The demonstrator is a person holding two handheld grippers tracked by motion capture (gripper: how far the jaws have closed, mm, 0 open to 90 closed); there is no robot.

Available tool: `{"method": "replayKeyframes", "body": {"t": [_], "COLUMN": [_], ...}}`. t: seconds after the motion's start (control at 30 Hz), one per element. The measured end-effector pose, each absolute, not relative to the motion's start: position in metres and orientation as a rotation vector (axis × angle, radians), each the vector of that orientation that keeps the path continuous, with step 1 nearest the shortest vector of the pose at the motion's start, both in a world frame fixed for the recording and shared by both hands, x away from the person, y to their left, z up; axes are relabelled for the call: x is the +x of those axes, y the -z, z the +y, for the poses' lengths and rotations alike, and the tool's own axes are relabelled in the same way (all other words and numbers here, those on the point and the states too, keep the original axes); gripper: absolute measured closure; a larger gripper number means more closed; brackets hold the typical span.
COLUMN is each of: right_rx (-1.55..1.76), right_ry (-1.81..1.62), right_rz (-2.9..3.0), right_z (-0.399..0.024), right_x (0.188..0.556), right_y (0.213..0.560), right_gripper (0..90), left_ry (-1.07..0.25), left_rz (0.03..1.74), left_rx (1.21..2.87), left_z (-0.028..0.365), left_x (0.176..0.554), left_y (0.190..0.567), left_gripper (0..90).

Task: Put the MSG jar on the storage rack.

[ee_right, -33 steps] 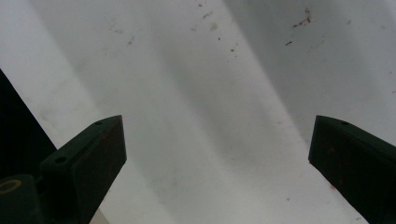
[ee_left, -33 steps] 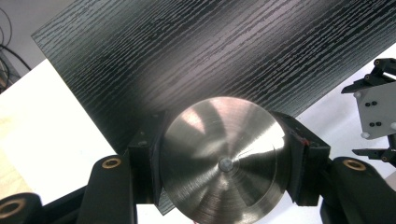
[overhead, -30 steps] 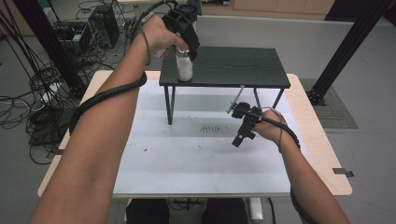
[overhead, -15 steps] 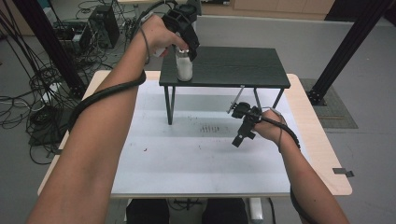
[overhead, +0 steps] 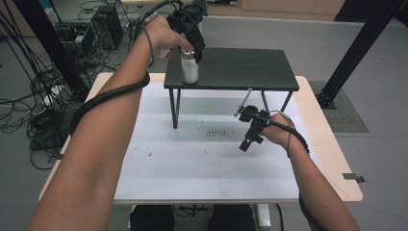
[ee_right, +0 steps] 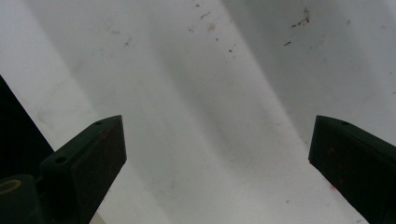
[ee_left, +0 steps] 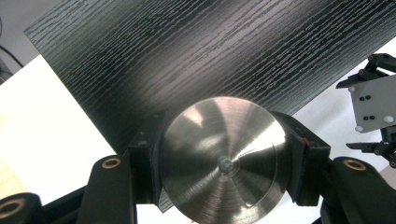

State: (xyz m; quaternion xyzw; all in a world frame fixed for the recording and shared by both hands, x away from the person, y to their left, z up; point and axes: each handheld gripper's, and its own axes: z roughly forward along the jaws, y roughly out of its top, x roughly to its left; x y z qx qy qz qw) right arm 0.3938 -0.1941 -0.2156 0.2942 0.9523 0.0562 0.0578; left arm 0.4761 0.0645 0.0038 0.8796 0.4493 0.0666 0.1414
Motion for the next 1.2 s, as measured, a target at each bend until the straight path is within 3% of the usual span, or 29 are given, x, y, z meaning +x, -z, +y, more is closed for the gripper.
{"method": "replayKeyframes", "body": {"t": [1.2], "right_rx": [0.893], "right_ry": [-0.177], "right_rz": [2.876], "right_z": [-0.1951], "right_x": [0.3923], "right_y": [0.215], "right_gripper": [4.1], "left_ry": [-0.192], "left_rz": [1.299], "left_rx": [2.545], "left_z": [0.0646], "left_x": [0.4758], "left_y": [-0.0042], "left_gripper": [42.1]}}
